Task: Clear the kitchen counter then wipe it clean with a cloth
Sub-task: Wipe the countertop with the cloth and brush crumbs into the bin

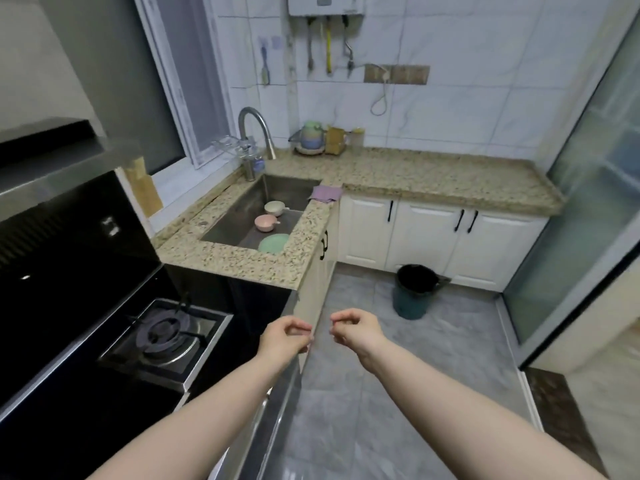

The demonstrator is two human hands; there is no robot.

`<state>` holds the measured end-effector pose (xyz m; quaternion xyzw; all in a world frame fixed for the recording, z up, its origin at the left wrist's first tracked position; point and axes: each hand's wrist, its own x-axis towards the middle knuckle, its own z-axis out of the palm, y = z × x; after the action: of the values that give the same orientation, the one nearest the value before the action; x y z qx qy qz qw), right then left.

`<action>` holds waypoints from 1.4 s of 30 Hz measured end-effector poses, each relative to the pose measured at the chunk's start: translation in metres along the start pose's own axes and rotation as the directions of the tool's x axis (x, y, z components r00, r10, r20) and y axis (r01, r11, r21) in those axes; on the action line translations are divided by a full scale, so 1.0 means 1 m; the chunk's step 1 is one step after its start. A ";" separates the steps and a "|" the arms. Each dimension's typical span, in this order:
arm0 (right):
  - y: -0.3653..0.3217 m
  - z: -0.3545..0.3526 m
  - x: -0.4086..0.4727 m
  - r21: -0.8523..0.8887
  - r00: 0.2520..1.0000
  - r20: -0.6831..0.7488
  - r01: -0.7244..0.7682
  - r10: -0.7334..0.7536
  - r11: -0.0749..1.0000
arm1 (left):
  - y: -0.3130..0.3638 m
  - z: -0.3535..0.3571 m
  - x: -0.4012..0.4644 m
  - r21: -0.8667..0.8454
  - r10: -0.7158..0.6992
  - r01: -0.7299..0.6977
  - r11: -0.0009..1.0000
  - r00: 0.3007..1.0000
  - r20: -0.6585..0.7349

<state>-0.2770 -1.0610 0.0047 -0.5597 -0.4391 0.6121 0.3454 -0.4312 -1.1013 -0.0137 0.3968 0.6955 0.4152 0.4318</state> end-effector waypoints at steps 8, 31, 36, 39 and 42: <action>-0.055 -0.023 0.094 -0.013 0.984 -0.178 0.001 -0.003 1.000 | 0.046 0.031 0.114 -0.047 0.018 -0.011 0.999 0.990 0.140; -0.169 -0.113 0.397 0.130 0.981 -0.108 -0.147 0.162 0.980 | 0.160 0.143 0.406 0.063 0.038 -0.037 0.997 0.999 -0.008; -0.192 -0.124 0.467 0.102 0.978 -0.081 -0.182 0.190 0.978 | 0.170 0.156 0.454 0.075 0.030 -0.031 0.997 0.999 0.009; -0.198 -0.125 0.497 0.036 0.979 -0.046 -0.195 0.197 0.980 | 0.165 0.163 0.487 0.098 -0.029 0.026 0.995 0.999 0.024; -0.211 -0.126 0.532 0.019 0.987 0.006 -0.159 0.159 0.987 | 0.161 0.170 0.529 0.149 -0.051 0.050 0.988 0.999 0.001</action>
<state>-0.2391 -0.4758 -0.0017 -0.5879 -0.3878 0.6434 0.3000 -0.4069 -0.5248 -0.0566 0.4112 0.7332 0.3500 0.4132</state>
